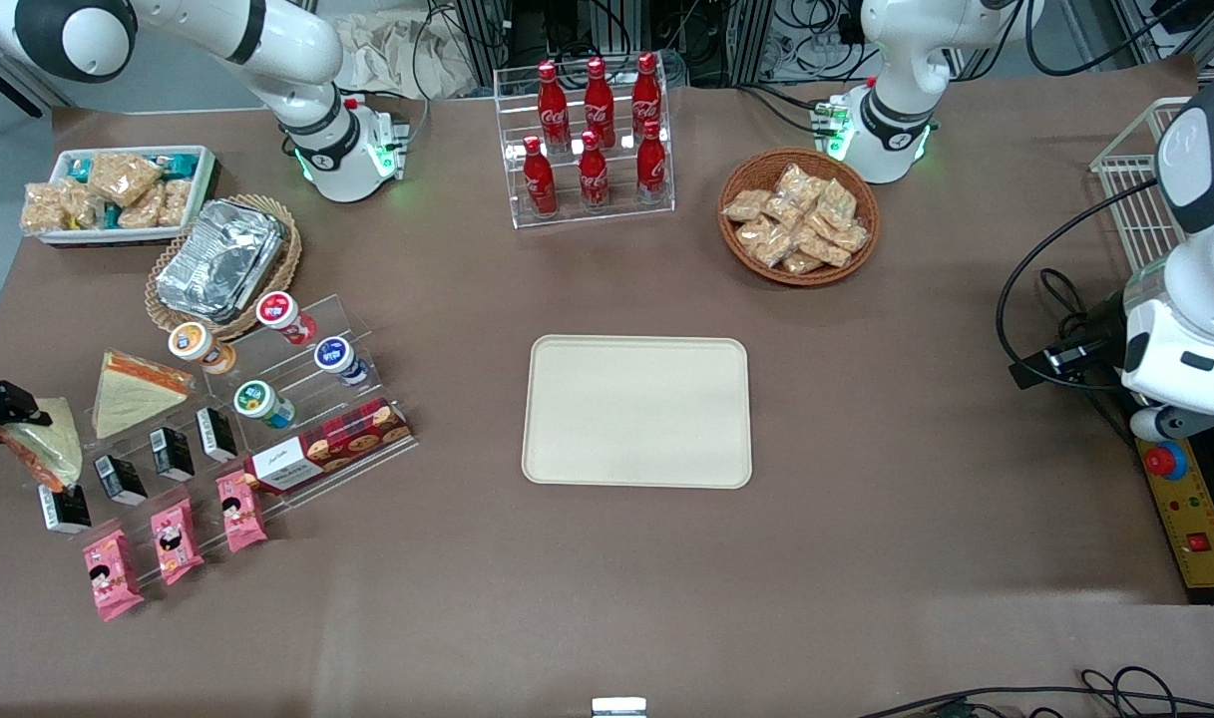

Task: Place sandwich on tray
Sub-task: 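Close the right gripper on the narrow wrapped sandwich and lift it out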

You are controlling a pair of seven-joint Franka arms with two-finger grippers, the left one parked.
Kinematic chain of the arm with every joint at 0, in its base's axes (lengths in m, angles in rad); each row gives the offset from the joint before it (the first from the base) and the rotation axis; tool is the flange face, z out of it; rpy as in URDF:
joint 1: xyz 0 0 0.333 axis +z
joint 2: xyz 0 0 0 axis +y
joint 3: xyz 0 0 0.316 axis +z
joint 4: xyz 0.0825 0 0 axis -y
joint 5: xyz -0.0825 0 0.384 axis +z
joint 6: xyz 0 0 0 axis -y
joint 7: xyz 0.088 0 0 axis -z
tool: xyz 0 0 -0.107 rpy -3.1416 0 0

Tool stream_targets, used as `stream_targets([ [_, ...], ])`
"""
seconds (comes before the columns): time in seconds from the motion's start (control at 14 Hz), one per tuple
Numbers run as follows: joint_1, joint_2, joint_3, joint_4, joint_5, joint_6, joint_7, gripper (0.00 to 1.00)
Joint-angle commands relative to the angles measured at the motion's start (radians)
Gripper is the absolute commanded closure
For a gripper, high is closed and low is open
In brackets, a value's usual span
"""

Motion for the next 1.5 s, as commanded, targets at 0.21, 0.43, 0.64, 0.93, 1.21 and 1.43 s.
stream_targets([
  [0.21, 0.059, -0.048, 0.007, 0.112, 0.002, -0.122, -0.012, 0.58],
  [0.43, 0.125, -0.106, 0.007, 0.155, 0.001, -0.168, -0.016, 0.57],
  [0.64, 0.216, -0.174, 0.01, 0.154, 0.005, -0.216, -0.081, 0.57],
  [0.93, 0.407, -0.203, 0.008, 0.154, 0.008, -0.251, -0.069, 0.57],
  [1.21, 0.541, -0.195, 0.025, 0.154, 0.055, -0.234, -0.032, 0.56],
  [1.43, 0.679, -0.179, 0.038, 0.15, 0.055, -0.219, 0.098, 0.56],
])
